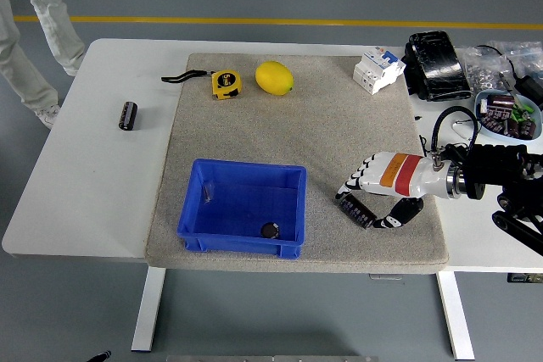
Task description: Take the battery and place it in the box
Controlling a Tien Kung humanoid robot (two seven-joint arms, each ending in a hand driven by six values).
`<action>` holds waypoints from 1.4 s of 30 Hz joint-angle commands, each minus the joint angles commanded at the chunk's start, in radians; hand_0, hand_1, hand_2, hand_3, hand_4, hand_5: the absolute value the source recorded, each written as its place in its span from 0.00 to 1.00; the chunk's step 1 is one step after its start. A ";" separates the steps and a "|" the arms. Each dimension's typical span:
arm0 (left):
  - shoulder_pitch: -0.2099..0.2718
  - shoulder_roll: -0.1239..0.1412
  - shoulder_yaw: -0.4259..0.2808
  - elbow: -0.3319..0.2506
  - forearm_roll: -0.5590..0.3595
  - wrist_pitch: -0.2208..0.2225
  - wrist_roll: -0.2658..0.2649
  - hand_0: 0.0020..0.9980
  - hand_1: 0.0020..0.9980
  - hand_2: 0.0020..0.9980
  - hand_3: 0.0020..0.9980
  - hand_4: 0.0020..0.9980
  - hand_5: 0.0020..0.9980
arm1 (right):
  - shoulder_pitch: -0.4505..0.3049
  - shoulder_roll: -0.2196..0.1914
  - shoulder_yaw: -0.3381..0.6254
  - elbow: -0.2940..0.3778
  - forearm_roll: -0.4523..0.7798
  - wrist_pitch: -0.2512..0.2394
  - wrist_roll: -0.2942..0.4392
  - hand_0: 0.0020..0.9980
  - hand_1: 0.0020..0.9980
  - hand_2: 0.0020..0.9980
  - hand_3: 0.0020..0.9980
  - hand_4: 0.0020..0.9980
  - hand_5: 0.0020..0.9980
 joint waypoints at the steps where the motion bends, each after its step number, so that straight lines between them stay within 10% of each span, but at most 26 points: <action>1: 0.000 0.000 0.001 0.000 -0.001 0.000 0.000 0.71 0.79 0.82 0.63 0.73 0.60 | -0.002 0.000 0.001 0.000 0.001 0.000 0.000 0.72 0.70 0.76 0.83 0.83 0.15; 19: -0.001 -0.003 0.006 0.000 -0.009 0.000 -0.001 0.71 0.79 0.81 0.63 0.73 0.60 | -0.012 0.018 -0.012 -0.014 0.001 -0.030 0.008 0.61 0.58 0.67 0.74 0.74 0.09; 20: -0.001 -0.003 0.008 0.000 -0.011 0.000 -0.002 0.72 0.79 0.81 0.63 0.72 0.59 | -0.012 0.018 -0.012 -0.018 0.001 -0.032 0.009 0.55 0.50 0.55 0.60 0.48 0.00; 42: 0.005 0.000 0.010 -0.003 -0.011 -0.003 0.004 0.72 0.79 0.81 0.64 0.73 0.60 | 0.004 0.007 0.073 0.011 0.012 -0.025 0.010 0.53 0.48 0.52 0.54 0.44 0.00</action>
